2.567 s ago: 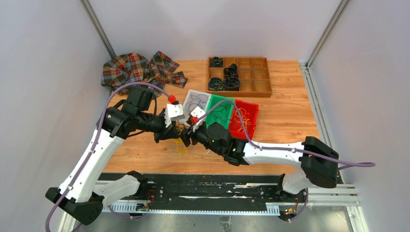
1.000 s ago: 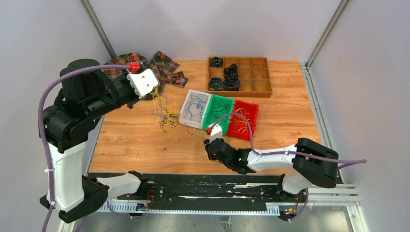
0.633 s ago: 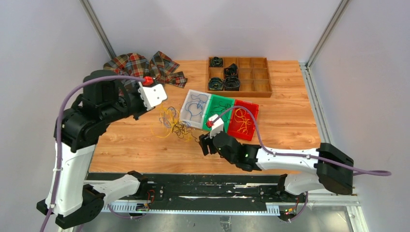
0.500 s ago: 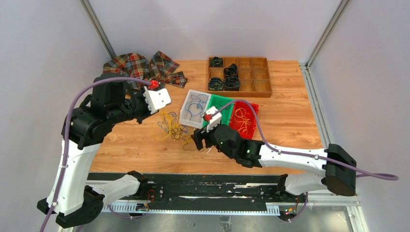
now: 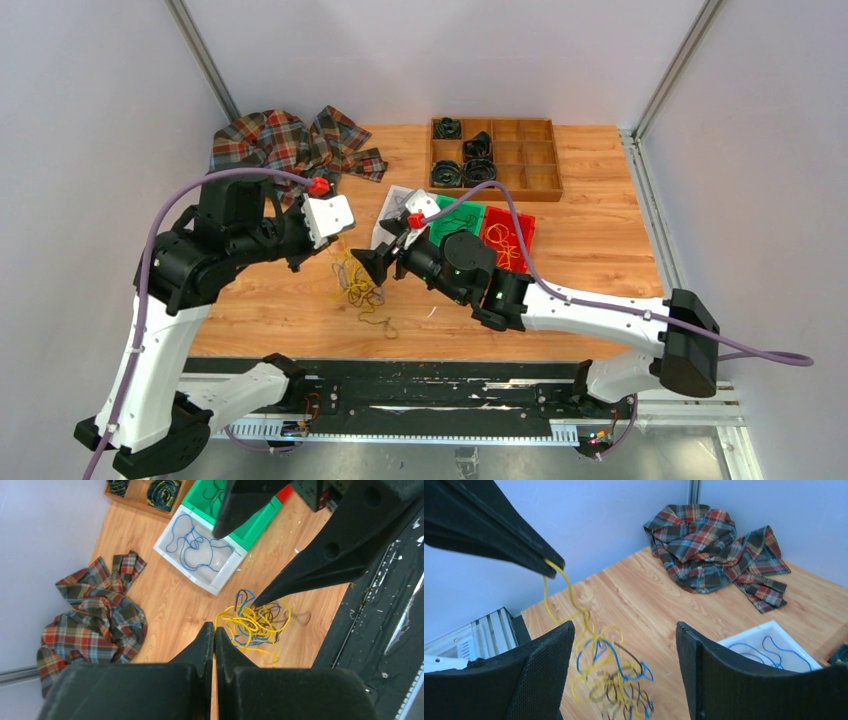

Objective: Untangle the cables

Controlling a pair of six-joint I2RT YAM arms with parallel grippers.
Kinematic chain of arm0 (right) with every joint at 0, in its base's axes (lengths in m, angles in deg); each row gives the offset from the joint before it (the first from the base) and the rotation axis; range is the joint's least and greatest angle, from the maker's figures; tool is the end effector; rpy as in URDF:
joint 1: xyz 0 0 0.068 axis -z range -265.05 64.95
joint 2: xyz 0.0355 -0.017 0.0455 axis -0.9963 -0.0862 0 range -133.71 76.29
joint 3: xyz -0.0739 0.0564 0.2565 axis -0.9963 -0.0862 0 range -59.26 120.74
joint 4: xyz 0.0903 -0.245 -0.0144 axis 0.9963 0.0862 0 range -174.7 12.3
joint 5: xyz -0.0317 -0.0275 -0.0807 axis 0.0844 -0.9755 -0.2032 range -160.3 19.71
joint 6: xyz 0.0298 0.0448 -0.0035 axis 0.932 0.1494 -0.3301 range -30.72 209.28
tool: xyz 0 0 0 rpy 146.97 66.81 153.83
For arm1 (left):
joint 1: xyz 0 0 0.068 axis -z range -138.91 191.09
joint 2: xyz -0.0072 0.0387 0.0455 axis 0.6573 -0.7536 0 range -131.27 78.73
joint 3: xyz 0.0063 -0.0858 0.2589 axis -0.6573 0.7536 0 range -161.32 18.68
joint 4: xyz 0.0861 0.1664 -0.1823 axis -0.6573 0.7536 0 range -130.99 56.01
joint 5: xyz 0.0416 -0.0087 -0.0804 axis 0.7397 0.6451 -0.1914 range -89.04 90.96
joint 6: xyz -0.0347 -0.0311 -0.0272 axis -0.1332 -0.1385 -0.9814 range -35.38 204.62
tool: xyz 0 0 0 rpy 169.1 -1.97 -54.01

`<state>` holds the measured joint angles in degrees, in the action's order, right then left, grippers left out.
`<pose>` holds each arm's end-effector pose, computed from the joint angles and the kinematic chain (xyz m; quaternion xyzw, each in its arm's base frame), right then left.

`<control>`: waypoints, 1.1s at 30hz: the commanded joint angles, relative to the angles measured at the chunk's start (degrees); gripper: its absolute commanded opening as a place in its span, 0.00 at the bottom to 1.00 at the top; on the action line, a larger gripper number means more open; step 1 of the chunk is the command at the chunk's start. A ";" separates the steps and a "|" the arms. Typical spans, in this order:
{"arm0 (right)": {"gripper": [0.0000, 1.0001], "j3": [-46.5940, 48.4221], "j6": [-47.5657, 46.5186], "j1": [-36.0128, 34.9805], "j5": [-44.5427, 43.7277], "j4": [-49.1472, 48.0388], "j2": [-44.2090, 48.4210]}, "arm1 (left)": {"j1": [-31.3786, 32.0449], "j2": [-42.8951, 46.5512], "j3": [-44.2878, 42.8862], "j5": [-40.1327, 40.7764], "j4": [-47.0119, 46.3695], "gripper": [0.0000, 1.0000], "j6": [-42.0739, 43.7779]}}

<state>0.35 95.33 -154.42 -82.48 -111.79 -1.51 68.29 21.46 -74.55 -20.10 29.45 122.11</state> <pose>0.1209 0.2999 0.3690 -0.2706 0.5925 0.4075 0.6400 0.1086 -0.0702 0.4673 0.5374 0.6894 -0.1200 0.4706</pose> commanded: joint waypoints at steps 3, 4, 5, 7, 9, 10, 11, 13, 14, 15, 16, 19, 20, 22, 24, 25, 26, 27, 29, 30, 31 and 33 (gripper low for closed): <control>0.73 3.59 -1.65 0.02 2.20 -8.34 -3.37 | 0.22 1.11 1.45 -2.13 -0.81 0.01 -1.47; 0.73 3.78 -1.54 0.02 2.13 -8.70 -3.79 | 0.22 1.12 1.54 -2.29 -0.79 0.00 -1.46; 0.73 3.96 -1.42 0.02 2.04 -9.07 -4.11 | 0.22 1.12 1.56 -2.48 -0.80 0.00 -1.46; 0.72 4.13 -1.35 0.02 1.91 -10.02 -4.84 | 0.22 1.03 1.77 -2.98 -0.77 0.01 -1.55; 0.72 5.07 -1.77 0.02 1.43 -10.52 -5.83 | 0.22 1.04 1.80 -3.57 -0.82 0.01 -1.78; 0.71 5.49 -2.05 0.02 0.99 -10.52 -6.39 | 0.24 0.95 1.77 -3.96 -0.79 0.01 -1.99; 0.70 5.87 -2.43 0.02 0.45 -10.71 -7.04 | 0.22 0.94 1.67 -4.32 -0.77 0.00 -2.25; 0.67 6.26 -3.40 0.11 -1.28 -11.37 -7.92 | 0.22 0.98 1.33 -5.70 -0.61 0.00 -2.78; 0.66 6.36 -3.98 0.22 -1.98 -11.77 -8.36 | 0.22 1.09 1.18 -6.39 -0.63 0.00 -2.97; 0.65 6.38 -4.49 0.42 -2.26 -12.21 -8.86 | 0.22 1.19 1.06 -7.09 -0.52 0.00 -3.10; 0.64 6.63 -4.94 0.58 -2.31 -12.49 -9.41 | 0.22 1.20 0.85 -7.88 -0.18 0.00 -3.06; 0.57 7.26 -6.36 0.98 -2.35 -12.63 -11.42 | 0.22 0.67 -0.36 -10.07 1.69 0.00 -2.91; 0.54 7.32 -6.55 1.06 -2.40 -12.71 -11.97 | 0.22 0.41 -0.79 -10.54 2.28 0.00 -2.89; 0.48 6.79 -6.57 1.28 -2.24 -13.31 -12.77 | 0.22 0.02 -1.67 -11.29 3.41 0.00 -2.48; 0.44 5.53 -6.21 1.48 -2.39 -13.99 -13.36 | 0.22 -0.11 -2.37 -11.97 4.16 0.00 -2.21; 0.42 4.82 -6.06 1.65 -2.40 -14.38 -13.59 | 0.22 -0.12 -2.58 -12.18 4.20 0.00 -2.17; 0.41 4.21 -5.82 1.73 -2.71 -14.65 -13.79 | 0.22 -0.12 -2.83 -12.20 4.26 0.00 -2.16; 0.39 3.45 -5.37 1.88 -2.90 -15.00 -13.88 | 0.22 -0.18 -3.16 -12.31 4.23 0.00 -2.16; 0.35 1.54 -4.42 2.27 -3.10 -15.66 -13.88 | 0.22 -0.33 -3.88 -12.25 4.19 0.00 -2.01; 0.34 0.56 -3.91 2.48 -3.33 -16.03 -13.83 | 0.22 -0.44 -4.34 -12.19 4.23 0.00 -1.95; 0.33 -0.58 -3.47 2.67 -3.51 -16.47 -13.68 | 0.26 -0.53 -4.76 -12.17 4.19 0.00 -1.84; 0.31 -2.50 -2.56 3.03 -3.90 -17.25 -13.48 | 0.22 -0.76 -6.11 -11.97 4.18 0.00 -1.72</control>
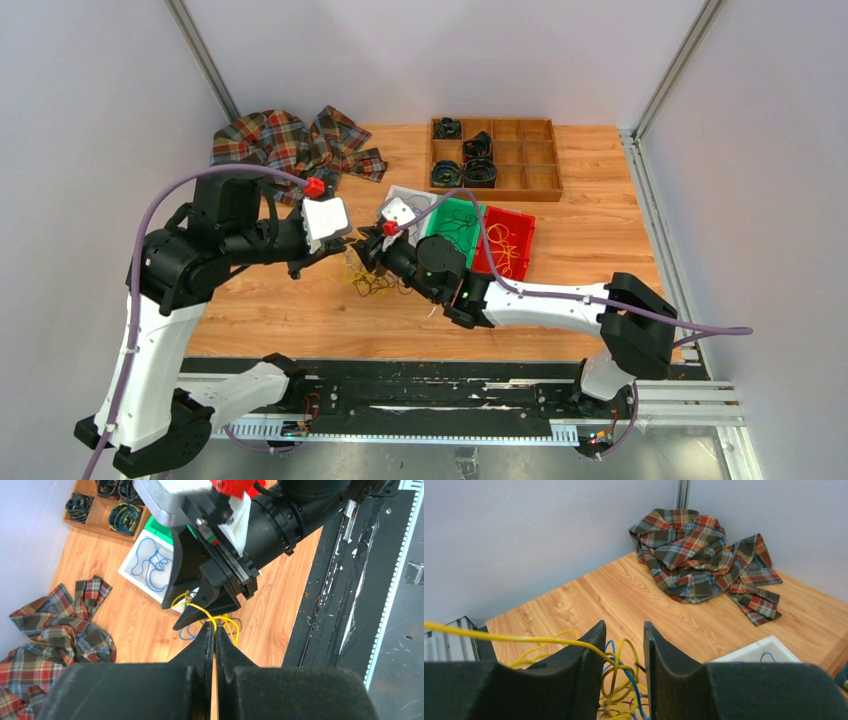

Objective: Untangle the cables

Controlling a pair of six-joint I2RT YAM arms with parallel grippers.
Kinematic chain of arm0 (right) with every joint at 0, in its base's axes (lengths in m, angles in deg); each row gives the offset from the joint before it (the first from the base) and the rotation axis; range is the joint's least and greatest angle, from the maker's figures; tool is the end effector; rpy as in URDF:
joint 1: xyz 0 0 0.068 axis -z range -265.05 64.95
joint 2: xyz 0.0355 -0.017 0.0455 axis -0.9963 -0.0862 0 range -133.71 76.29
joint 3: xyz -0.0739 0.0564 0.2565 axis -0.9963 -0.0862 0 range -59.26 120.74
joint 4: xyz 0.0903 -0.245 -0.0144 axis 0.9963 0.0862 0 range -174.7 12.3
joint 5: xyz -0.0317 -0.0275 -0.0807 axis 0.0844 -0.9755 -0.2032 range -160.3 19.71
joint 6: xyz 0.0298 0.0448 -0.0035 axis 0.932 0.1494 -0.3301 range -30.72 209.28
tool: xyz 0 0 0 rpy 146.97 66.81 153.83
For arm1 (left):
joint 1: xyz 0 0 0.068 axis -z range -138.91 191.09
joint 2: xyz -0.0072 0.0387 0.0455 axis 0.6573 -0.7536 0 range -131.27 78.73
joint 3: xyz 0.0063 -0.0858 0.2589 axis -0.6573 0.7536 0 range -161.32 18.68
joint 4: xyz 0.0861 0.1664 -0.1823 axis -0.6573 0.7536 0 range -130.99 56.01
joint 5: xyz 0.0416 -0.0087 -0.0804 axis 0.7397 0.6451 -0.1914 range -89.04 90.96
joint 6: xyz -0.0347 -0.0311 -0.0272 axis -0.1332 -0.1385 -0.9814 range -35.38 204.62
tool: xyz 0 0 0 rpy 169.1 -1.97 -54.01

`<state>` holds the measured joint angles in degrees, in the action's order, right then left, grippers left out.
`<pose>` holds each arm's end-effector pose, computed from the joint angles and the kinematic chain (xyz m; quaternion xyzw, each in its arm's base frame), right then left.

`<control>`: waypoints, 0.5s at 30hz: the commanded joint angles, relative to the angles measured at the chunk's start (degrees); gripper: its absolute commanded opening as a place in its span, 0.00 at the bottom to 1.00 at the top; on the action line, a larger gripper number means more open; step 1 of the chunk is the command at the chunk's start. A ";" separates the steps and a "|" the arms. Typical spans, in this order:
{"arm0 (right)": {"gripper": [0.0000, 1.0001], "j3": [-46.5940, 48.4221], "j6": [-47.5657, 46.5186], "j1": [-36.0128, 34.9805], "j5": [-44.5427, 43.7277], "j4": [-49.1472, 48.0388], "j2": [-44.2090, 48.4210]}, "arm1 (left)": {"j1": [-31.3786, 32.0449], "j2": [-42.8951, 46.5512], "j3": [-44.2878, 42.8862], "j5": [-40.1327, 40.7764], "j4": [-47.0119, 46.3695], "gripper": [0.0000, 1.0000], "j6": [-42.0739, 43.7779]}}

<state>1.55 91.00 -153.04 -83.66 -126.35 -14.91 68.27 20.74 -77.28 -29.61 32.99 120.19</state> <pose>0.1477 0.3435 0.3266 -0.2690 0.5767 0.3782 0.6723 0.0993 -0.0714 0.4738 0.5497 0.6715 -0.2022 0.4539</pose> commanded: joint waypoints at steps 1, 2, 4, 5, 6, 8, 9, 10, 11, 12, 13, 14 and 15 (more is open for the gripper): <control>0.31 -4.84 2.18 1.86 -2.98 -2.89 -0.02 | 0.24 -0.23 -4.03 -2.48 0.62 0.00 0.16; 0.30 -5.58 2.64 2.08 -3.14 -3.19 -0.01 | 0.24 -0.46 -4.78 -2.36 0.64 0.00 0.24; 0.28 -6.83 3.29 2.28 -3.20 -3.47 -0.23 | 0.24 -1.14 -6.47 -2.03 0.64 0.00 0.20; 0.27 -7.41 3.51 2.35 -3.44 -3.64 -0.44 | 0.24 -1.39 -7.26 -1.76 0.63 0.00 0.24; 0.27 -8.14 3.96 2.33 -3.56 -3.87 -0.58 | 0.24 -1.68 -8.10 -1.43 0.64 0.00 0.33; 0.27 -9.67 5.18 2.42 -3.63 -4.54 -1.01 | 0.24 -2.03 -9.93 -0.34 0.53 0.00 0.78; 0.26 -10.39 5.80 2.42 -3.73 -4.84 -1.21 | 0.24 -2.28 -10.71 0.43 0.49 0.00 1.06; 0.26 -11.11 6.30 2.42 -3.77 -5.11 -1.50 | 0.24 -2.62 -11.44 1.92 0.48 0.00 1.34; 0.25 -11.80 6.95 2.42 -3.84 -5.35 -1.83 | 0.24 -3.02 -12.29 3.28 0.46 0.00 1.46; 0.25 -12.48 7.59 2.42 -3.81 -5.63 -2.14 | 0.24 -3.45 -13.18 4.73 0.39 0.00 1.55; 0.24 -13.14 8.13 2.46 -3.86 -5.98 -2.50 | 0.24 -3.82 -14.03 6.13 0.37 0.00 1.64; 0.23 -13.83 8.76 2.43 -3.83 -6.33 -2.80 | 0.24 -4.20 -14.83 7.44 0.32 0.00 1.88; 0.22 -14.69 9.43 2.42 -3.82 -6.69 -3.04 | 0.24 -4.41 -15.58 8.61 0.31 0.00 2.09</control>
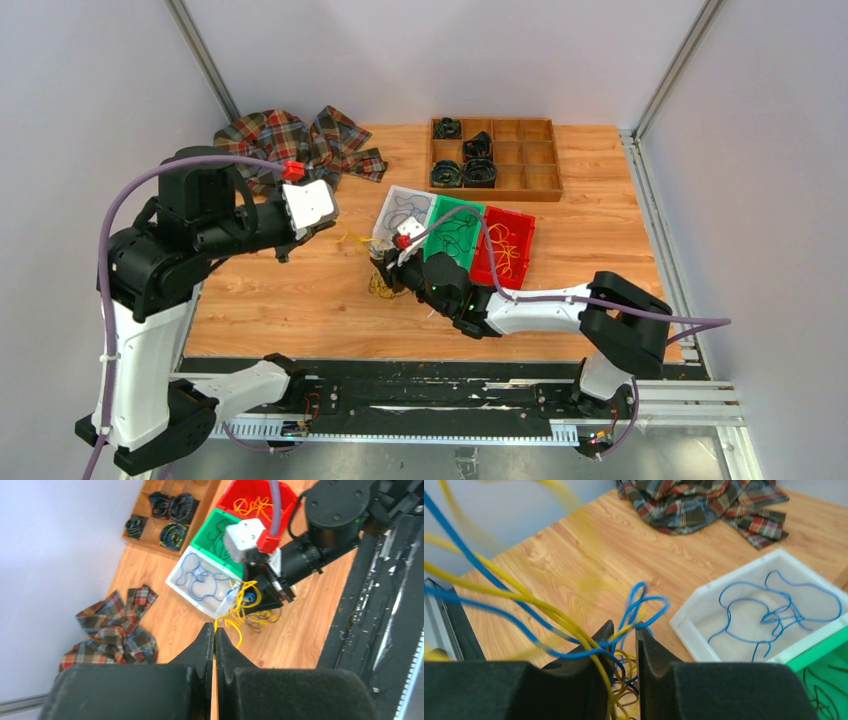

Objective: Untangle the cables

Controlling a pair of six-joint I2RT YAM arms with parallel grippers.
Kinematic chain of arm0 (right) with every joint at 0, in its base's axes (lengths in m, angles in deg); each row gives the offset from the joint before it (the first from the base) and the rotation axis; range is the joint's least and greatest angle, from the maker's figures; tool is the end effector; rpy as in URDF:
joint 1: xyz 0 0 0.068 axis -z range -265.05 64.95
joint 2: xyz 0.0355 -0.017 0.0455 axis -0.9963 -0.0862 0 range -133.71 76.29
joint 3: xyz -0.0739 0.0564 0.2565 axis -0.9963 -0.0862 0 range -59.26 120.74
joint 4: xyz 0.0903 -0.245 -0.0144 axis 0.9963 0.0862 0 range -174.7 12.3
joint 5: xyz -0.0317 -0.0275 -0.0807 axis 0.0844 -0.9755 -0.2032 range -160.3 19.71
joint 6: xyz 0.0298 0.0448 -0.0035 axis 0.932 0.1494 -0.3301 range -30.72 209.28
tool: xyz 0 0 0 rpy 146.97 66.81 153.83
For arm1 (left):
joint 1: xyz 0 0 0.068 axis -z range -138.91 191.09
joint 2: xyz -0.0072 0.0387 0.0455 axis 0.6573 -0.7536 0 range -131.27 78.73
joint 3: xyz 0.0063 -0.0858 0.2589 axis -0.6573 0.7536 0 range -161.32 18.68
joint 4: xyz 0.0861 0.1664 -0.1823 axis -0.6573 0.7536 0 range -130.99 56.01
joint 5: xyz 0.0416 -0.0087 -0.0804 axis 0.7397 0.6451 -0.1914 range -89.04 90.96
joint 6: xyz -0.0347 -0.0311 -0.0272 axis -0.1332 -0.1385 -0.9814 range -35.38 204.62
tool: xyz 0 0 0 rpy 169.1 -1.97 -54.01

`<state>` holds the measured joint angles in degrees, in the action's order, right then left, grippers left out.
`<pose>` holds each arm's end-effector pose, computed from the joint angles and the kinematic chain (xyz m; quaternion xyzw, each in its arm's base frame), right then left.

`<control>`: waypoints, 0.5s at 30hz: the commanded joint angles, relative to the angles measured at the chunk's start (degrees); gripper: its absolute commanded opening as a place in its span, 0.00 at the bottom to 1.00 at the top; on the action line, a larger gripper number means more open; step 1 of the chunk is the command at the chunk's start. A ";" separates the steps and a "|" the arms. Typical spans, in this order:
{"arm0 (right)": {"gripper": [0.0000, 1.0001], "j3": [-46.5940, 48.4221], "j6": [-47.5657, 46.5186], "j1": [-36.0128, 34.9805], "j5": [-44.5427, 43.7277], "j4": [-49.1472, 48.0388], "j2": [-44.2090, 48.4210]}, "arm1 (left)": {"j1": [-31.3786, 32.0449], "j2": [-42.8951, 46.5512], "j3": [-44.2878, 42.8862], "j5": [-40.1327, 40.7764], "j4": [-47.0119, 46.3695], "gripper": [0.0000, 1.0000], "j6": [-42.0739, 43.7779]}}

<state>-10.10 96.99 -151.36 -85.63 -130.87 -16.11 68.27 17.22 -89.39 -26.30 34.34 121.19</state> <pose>0.1528 0.3249 0.2587 -0.2497 0.6426 0.3590 0.6291 0.0918 -0.0655 0.5138 0.5436 0.6468 -0.1616 0.5099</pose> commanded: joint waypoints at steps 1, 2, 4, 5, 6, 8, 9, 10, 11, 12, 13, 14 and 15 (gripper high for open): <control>0.21 -3.58 4.06 0.74 -1.78 -2.30 -2.13 | 0.24 -1.23 -4.21 6.30 -1.07 0.00 1.26; 0.21 -4.07 4.70 0.74 -1.66 -2.53 -2.43 | 0.24 -1.56 -5.08 7.14 -1.10 0.00 1.52; 0.20 -4.98 5.97 0.74 -1.21 -2.83 -3.12 | 0.24 -2.10 -6.92 8.74 -1.06 0.00 1.93; 0.20 -5.48 6.62 0.74 -1.12 -3.05 -3.35 | 0.24 -2.45 -7.93 9.56 -1.10 0.00 2.25; 0.19 -5.95 7.16 0.74 -1.10 -3.40 -3.63 | 0.24 -2.70 -9.00 10.45 -1.09 0.00 2.65; 0.19 -6.93 8.20 0.74 -1.08 -3.99 -4.11 | 0.24 -3.31 -10.96 12.17 -1.08 0.00 3.61; 0.18 -7.42 8.65 0.74 -1.09 -4.13 -4.34 | 0.24 -3.65 -11.96 12.95 -1.13 0.00 4.02; 0.16 -7.89 9.16 0.78 -1.10 -4.32 -4.53 | 0.24 -3.95 -13.07 13.93 -1.13 0.00 4.54; 0.12 -8.30 9.84 0.74 -1.10 -4.44 -4.62 | 0.24 -4.31 -14.37 14.78 -1.39 0.00 4.85; 0.07 -8.71 10.11 0.74 -1.05 -4.53 -4.78 | 0.24 -4.50 -14.78 15.83 -2.06 0.00 5.01; 0.04 -9.12 10.88 0.74 -0.98 -4.62 -4.91 | 0.24 -4.63 -15.35 16.89 -2.85 0.00 5.29; 0.01 -9.51 11.38 0.69 -0.97 -4.67 -5.04 | 0.24 -4.67 -15.80 18.17 -4.01 0.00 5.66; 0.01 -9.99 11.94 0.67 -0.94 -4.90 -5.13 | 0.24 -4.60 -15.85 19.64 -5.70 0.00 5.58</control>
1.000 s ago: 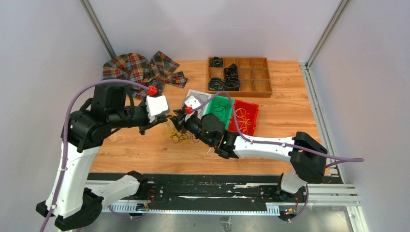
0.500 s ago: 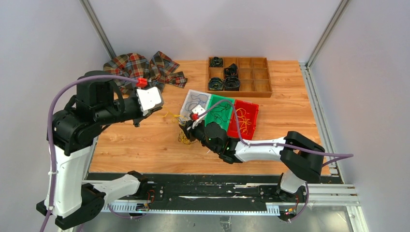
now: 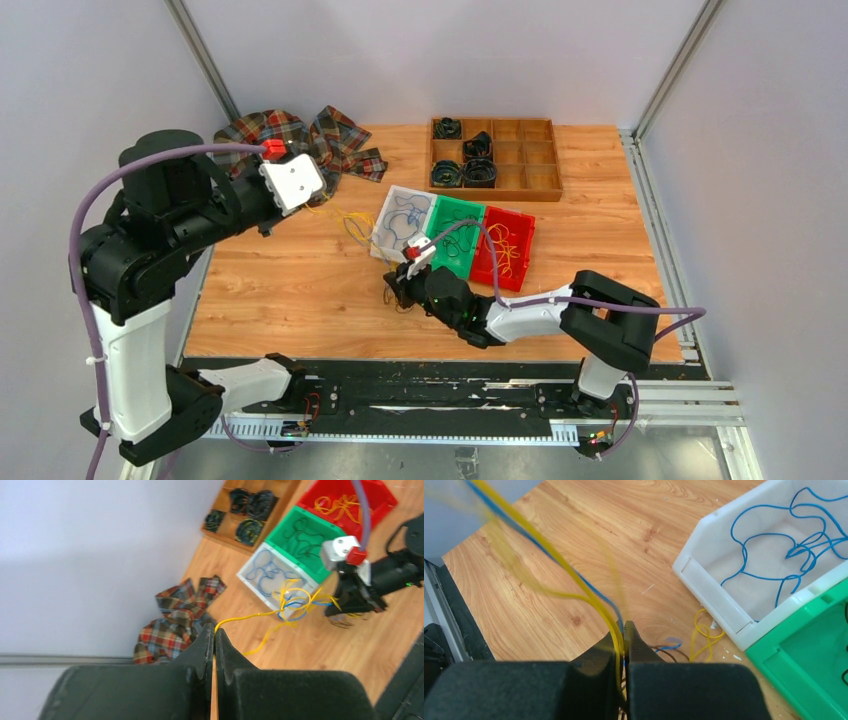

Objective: Untangle the cables

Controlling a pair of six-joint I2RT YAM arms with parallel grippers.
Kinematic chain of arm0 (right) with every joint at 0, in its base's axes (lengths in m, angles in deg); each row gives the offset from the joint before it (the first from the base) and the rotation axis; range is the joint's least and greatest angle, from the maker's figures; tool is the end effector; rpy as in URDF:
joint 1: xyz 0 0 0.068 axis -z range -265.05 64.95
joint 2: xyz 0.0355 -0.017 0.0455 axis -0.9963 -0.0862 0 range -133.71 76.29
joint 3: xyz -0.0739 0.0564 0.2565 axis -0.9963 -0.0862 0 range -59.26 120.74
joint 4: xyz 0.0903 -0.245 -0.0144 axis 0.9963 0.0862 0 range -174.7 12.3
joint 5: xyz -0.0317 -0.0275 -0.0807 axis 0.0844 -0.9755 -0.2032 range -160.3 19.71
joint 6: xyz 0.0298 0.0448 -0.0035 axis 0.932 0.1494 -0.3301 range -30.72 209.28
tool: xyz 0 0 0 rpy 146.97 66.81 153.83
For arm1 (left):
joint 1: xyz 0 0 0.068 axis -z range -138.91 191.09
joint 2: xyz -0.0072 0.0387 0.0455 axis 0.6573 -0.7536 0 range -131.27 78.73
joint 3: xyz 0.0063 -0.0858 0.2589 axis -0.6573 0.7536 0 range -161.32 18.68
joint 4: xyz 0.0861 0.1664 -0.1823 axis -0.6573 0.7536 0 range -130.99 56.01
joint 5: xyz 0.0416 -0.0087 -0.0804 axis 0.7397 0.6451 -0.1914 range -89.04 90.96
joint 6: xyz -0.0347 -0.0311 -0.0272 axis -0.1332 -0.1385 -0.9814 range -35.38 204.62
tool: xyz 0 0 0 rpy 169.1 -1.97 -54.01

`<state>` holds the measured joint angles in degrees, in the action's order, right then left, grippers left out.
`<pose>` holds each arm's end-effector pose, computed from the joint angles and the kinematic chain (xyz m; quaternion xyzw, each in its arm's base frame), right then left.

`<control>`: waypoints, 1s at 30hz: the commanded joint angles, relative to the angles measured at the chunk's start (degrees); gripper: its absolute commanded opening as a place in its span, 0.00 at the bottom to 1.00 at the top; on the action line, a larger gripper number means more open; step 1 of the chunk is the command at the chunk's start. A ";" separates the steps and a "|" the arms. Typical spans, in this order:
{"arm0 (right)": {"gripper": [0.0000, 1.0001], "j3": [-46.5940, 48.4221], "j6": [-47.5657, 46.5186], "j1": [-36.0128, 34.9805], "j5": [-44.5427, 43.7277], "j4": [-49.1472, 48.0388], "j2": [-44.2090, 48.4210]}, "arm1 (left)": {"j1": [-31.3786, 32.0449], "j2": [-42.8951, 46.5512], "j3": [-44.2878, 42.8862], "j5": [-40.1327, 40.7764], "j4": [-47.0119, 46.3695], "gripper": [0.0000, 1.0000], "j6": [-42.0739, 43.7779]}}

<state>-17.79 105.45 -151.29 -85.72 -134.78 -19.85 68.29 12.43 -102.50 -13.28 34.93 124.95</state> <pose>0.1484 0.3137 0.2022 -0.2257 0.6983 0.3685 0.5707 0.0912 -0.0567 0.5511 0.5130 0.6410 -0.0373 0.5698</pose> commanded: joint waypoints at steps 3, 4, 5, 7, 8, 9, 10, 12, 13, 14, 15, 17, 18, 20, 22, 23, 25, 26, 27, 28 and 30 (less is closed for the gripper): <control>0.01 -3.74 4.77 0.58 -1.02 -1.90 -1.51 | 0.22 0.19 -2.15 11.45 -11.39 0.01 1.30; 0.01 -4.28 5.10 0.63 -1.04 -2.16 -1.55 | 0.22 0.28 -1.56 13.75 -13.33 0.00 0.84; 0.01 -4.65 5.42 0.59 -1.05 -2.28 -1.46 | 0.22 0.56 -0.67 15.54 -15.60 0.00 0.44; 0.01 -5.29 5.84 0.58 -1.18 -2.39 -1.37 | 0.22 1.63 1.66 18.43 -22.17 0.00 -0.14; 0.01 -5.44 5.89 0.61 -1.19 -2.46 -1.34 | 0.22 2.41 2.68 18.59 -24.06 0.01 -0.24; 0.01 -5.59 5.96 0.59 -1.21 -2.47 -1.26 | 0.22 2.96 3.43 17.96 -25.01 0.00 -0.19; 0.01 -5.78 5.85 0.58 -1.41 -2.43 -1.18 | 0.22 3.26 3.72 17.04 -25.19 0.00 -0.12; 0.01 -5.88 5.67 0.58 -1.90 -2.32 -1.08 | 0.22 3.08 3.18 17.26 -25.78 0.00 -0.52; 0.01 -5.90 5.66 0.58 -2.00 -2.11 -1.07 | 0.22 2.78 2.77 19.16 -26.73 0.01 -0.88; 0.01 -5.80 5.68 0.58 -1.99 -2.03 -1.07 | 0.26 2.63 2.64 20.85 -29.03 0.00 -1.14; 0.01 -5.89 5.76 0.58 -1.91 -1.93 -1.18 | 0.23 2.72 3.04 22.75 -31.44 0.00 -1.28; 0.01 -5.96 6.26 0.58 -1.89 -1.80 -1.57 | 0.22 4.16 5.61 26.40 -38.27 0.00 -1.19; 0.01 -6.05 6.57 0.58 -1.96 -1.70 -2.03 | 0.22 4.82 6.92 27.88 -41.57 0.01 -0.72; 0.01 -6.38 7.55 0.58 -2.17 -1.34 -2.64 | 0.22 5.65 8.85 30.64 -47.89 0.00 0.85; 0.01 -6.57 8.22 0.58 -2.45 -1.10 -3.27 | 0.22 5.62 9.16 32.68 -52.95 0.00 2.61; 0.01 -6.66 8.57 0.58 -2.68 -0.83 -3.46 | 0.22 5.51 8.93 33.51 -54.89 0.00 3.30; 0.01 -6.92 9.17 0.58 -3.15 -0.33 -3.97 | 0.22 5.40 8.76 34.60 -58.19 0.00 3.95; 0.01 -6.86 9.49 0.58 -3.39 0.09 -4.18 | 0.22 5.44 8.70 34.75 -59.48 0.00 4.30; 0.01 -6.65 9.58 0.52 -3.27 0.63 -4.44 | 0.22 5.40 8.69 34.84 -60.82 0.00 4.64; 0.01 -6.39 9.51 0.50 -3.12 1.36 -4.63 | 0.22 5.35 8.50 35.05 -62.04 0.00 4.95; 0.01 -5.85 9.54 0.18 -4.17 3.33 -4.69 | 0.22 4.94 7.94 35.40 -63.74 0.00 4.78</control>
<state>-23.91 113.58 -151.27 -87.05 -134.76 -23.61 68.29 17.13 -93.39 18.90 -18.68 128.19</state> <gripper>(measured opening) 0.012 0.010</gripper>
